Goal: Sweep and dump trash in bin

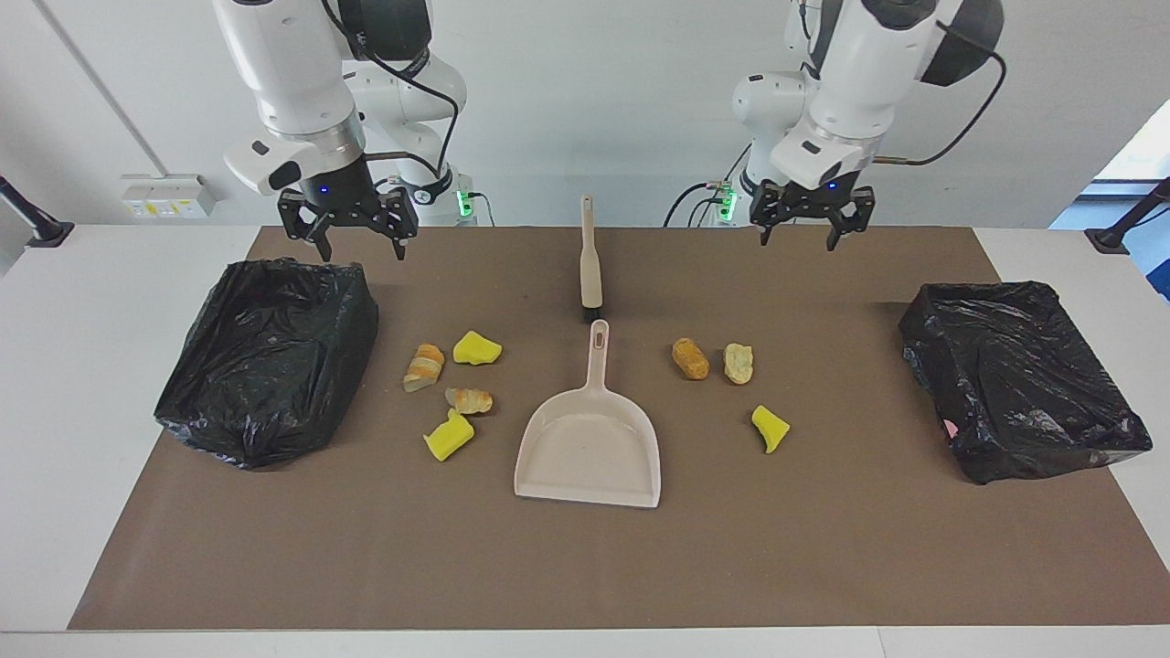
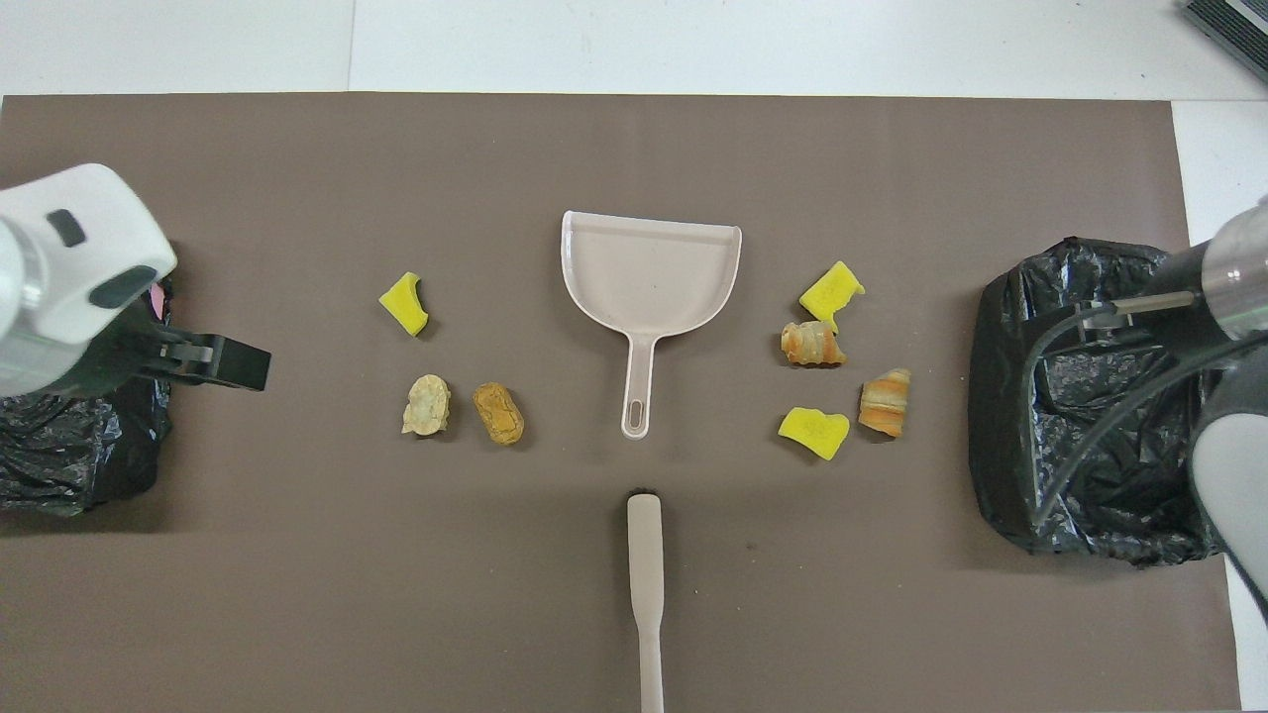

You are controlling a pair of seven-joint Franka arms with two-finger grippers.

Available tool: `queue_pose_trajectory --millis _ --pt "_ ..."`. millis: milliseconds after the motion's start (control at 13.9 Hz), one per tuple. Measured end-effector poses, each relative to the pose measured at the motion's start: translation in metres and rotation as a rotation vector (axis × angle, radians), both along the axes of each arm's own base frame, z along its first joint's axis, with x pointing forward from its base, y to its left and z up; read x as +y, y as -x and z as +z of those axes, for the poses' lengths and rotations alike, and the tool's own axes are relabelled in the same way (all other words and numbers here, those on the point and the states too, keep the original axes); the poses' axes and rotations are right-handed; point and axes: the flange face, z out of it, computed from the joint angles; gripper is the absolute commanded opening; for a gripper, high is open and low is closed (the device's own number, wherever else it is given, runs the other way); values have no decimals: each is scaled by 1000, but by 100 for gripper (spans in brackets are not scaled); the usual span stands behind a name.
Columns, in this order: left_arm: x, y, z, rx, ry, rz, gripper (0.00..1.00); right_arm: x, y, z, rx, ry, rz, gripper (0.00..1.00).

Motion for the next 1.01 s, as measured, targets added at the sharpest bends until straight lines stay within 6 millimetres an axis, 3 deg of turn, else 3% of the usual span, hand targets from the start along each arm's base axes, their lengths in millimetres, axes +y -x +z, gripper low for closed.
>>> queue_pose_trajectory --millis 503,718,862,1005 --pt "-105 89 -93 40 17 -24 100 54 -32 -50 19 -25 -66 100" --pt "-145 135 -138 16 2 -25 100 93 -40 -81 45 -40 -121 100" --pt "-162 163 -164 5 -4 -28 100 114 -44 -100 75 -73 -149 100" --pt "-173 182 -177 13 3 -26 100 129 -45 -113 98 -88 -142 100"
